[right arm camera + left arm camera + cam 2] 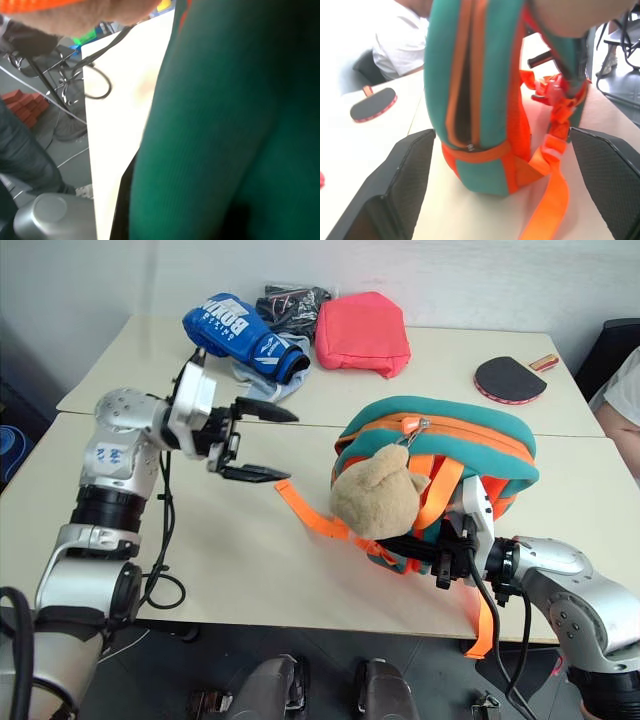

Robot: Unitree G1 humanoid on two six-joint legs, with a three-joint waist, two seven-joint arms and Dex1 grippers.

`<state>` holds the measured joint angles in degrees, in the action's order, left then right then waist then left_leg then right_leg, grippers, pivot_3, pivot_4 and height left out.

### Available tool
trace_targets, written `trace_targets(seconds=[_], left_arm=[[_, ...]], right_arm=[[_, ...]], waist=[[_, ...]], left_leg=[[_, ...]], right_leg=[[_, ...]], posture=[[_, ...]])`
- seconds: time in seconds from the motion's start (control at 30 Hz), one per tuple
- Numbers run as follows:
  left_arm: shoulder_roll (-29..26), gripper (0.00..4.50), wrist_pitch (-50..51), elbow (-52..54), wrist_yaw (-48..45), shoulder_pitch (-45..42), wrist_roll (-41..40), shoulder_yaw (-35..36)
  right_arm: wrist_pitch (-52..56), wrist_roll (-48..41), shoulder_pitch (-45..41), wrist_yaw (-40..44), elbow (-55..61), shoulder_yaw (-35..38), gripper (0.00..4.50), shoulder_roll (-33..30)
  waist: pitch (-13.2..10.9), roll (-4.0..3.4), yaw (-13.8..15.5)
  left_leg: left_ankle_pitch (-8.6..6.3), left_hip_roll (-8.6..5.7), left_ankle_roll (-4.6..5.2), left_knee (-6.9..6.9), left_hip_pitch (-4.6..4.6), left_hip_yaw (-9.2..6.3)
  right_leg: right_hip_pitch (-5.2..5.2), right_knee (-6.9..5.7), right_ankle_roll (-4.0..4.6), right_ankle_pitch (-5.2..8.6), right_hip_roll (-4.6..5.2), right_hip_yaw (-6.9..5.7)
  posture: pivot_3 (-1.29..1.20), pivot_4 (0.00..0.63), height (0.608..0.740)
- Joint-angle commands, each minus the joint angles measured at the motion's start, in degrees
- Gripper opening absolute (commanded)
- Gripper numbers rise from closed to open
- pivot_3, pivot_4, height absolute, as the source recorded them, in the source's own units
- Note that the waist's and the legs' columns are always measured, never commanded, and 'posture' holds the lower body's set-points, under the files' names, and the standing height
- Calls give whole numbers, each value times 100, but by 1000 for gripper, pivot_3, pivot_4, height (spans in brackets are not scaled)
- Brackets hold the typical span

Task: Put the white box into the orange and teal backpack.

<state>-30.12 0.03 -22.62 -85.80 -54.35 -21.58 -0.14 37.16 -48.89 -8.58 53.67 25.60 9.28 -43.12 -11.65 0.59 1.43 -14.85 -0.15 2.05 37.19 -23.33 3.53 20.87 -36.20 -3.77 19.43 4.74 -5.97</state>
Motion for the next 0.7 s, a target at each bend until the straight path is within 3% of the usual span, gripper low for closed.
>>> trace_targets(seconds=[0.03, 0.23, 0.5, 0.7], left_arm=[[123, 4469, 99, 1554, 140, 255, -503, 4], [782, 4469, -147, 2451, 702, 314, -658, -149], [1147, 4469, -1243, 1748, 877, 195, 97, -564], [1148, 2788, -1674, 1321, 1005, 184, 333, -673]], right_arm=[[-100, 119, -228, -29, -115, -101, 0, 102], [-57, 295, -574, 80, -364, -370, 0, 176], [-7, 370, -789, 84, -422, -522, 0, 247], [16, 330, -823, -116, -289, -436, 0, 376]], waist=[[0, -1, -5], [1, -1, -12], [1, -2, -43], [1, -2, -34]], left_leg=[[-1, -2, 3, 3, 1, -4], [-5, -3, 8, 1, 11, -3], [-1, -2, 3, -1, 18, 2], [-1, -1, 3, -1, 17, 2]], right_leg=[[-7, 2, 0, 0, 2, -2], [-20, 12, 0, 0, 2, -1], [-20, 2, 0, 0, -5, -3], [-18, 1, 0, 0, -4, -2]], posture=[[0, 150, 740], [0, 150, 740], [0, 150, 740], [0, 150, 740]])
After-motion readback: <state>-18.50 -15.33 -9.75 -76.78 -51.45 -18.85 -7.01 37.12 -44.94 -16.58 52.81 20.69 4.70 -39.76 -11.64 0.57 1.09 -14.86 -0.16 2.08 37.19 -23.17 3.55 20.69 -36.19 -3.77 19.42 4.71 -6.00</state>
